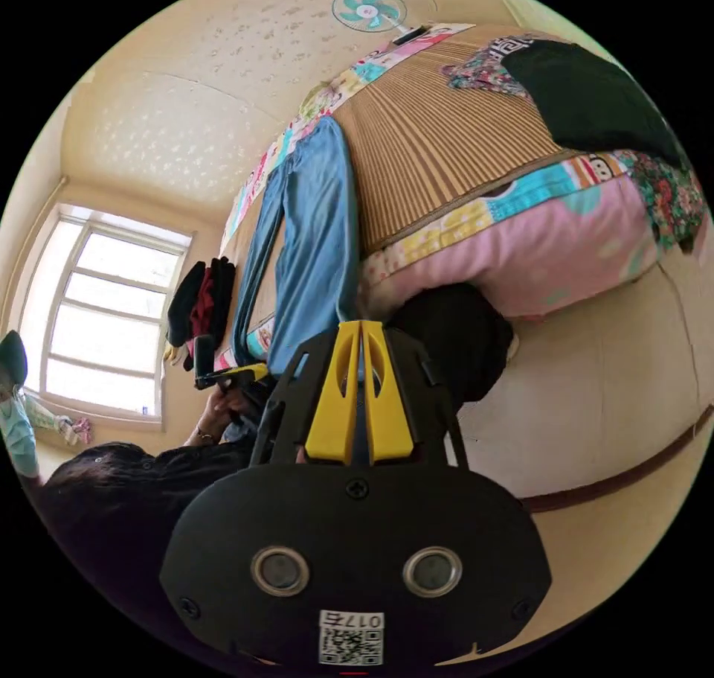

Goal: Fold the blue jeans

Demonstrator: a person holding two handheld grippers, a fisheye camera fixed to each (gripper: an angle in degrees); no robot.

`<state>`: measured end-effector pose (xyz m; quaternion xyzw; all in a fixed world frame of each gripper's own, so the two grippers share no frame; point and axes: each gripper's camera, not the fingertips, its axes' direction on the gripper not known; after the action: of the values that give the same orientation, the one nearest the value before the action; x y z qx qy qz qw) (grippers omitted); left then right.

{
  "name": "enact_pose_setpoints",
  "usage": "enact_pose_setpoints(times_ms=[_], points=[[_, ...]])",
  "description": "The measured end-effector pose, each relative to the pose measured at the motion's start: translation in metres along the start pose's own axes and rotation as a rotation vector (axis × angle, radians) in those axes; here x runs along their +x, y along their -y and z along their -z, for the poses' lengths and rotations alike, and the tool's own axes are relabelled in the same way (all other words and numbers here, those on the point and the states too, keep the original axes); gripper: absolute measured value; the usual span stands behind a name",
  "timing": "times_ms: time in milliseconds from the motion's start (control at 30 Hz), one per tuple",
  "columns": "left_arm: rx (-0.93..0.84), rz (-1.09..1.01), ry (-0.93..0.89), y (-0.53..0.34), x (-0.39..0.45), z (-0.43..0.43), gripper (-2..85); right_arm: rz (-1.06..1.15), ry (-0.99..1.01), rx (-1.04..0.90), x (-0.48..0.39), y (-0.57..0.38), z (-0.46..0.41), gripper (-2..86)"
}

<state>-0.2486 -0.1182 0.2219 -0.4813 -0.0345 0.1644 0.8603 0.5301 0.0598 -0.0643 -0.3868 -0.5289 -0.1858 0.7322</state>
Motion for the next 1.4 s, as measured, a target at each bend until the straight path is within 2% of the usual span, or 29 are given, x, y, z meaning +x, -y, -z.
enact_pose_setpoints(times_ms=[100,233,367,500,567,700,767,867,967,1067,1133,1267,1367,1400], points=[[0.025,0.134,0.072,-0.044,-0.017,0.018,0.1,-0.1,-0.11,-0.036,0.026,-0.012,0.006,0.6],[0.136,0.156,0.125,-0.09,-0.01,0.066,5.4,0.03,-0.075,-0.069,-0.016,-0.012,-0.016,0.8],[0.379,0.258,0.476,-0.128,0.002,0.133,8.8,0.318,0.021,-0.233,-0.123,-0.006,-0.098,1.8],[0.467,0.404,0.573,-0.144,-0.015,0.153,9.7,0.548,0.163,-0.461,-0.234,-0.026,-0.206,3.6],[0.396,0.442,0.539,-0.139,-0.039,0.138,6.8,0.578,0.151,-0.506,-0.268,-0.034,-0.242,4.5],[0.318,0.401,0.471,-0.144,-0.047,0.134,1.4,0.466,0.168,-0.504,-0.3,-0.04,-0.285,6.6],[0.524,0.336,0.236,-0.19,-0.04,0.172,0.0,0.422,0.226,-0.501,-0.303,-0.044,-0.287,7.4],[0.705,0.333,0.14,-0.25,-0.043,0.216,-0.4,0.389,0.231,-0.445,-0.306,-0.049,-0.283,8.4],[0.636,0.319,0.21,-0.263,-0.048,0.229,-0.6,0.343,0.252,-0.47,-0.312,-0.05,-0.304,7.9],[0.562,0.334,0.224,-0.258,-0.047,0.23,-0.7,0.352,0.137,-0.468,-0.321,-0.052,-0.315,3.6],[0.553,0.327,0.238,-0.257,-0.042,0.23,-0.8,0.358,0.187,-0.507,-0.32,-0.052,-0.308,2.7],[0.477,0.325,0.244,-0.264,-0.028,0.214,-0.9,0.471,0.268,-0.47,-0.308,-0.059,-0.243,2.4],[0.441,0.486,0.421,-0.282,-0.025,0.198,-1.0,0.516,0.128,-0.51,-0.284,-0.071,-0.218,3.9],[0.448,0.499,0.43,-0.285,-0.024,0.195,-1.0,0.535,0.126,-0.555,-0.275,-0.077,-0.209,5.1]])
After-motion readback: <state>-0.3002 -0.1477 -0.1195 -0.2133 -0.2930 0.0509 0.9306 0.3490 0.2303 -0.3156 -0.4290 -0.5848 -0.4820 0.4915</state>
